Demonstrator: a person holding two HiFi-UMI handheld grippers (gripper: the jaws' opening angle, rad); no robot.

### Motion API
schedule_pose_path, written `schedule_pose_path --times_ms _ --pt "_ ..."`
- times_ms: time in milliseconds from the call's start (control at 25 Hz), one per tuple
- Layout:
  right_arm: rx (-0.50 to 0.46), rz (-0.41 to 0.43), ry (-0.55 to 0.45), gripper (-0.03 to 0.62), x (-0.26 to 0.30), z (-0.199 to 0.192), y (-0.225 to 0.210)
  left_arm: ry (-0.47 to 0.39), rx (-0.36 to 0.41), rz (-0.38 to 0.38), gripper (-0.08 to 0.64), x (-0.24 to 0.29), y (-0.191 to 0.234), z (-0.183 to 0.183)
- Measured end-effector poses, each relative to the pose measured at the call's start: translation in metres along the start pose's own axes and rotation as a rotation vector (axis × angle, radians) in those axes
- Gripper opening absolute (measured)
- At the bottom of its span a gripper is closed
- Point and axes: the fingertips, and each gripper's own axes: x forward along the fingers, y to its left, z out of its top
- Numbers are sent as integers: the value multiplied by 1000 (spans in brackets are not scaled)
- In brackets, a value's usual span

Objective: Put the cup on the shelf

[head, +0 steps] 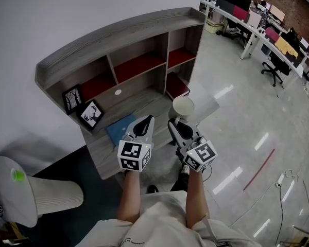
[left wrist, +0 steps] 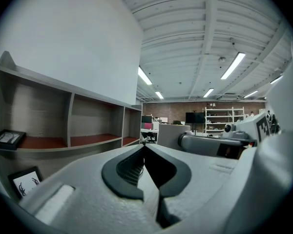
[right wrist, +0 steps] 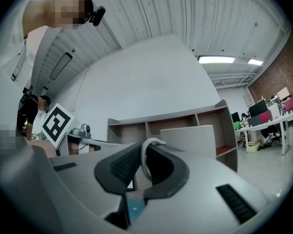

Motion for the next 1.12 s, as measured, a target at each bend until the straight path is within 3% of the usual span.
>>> schedule_pose_path --times_ms 200,720,840,1120 --pt "57 8 -62 40 5 11 -32 9 81 17 9 26 -5 9" --pt "38 -12 -40 40 17 19 -141 36 40 -39 9 133 -24 12" --pt "49 -7 -47 40 24 19 -163 56 62 -25 9 153 -20 11" --pt "58 36 -43 40 38 24 -205 43 34 24 9 200 -16 22"
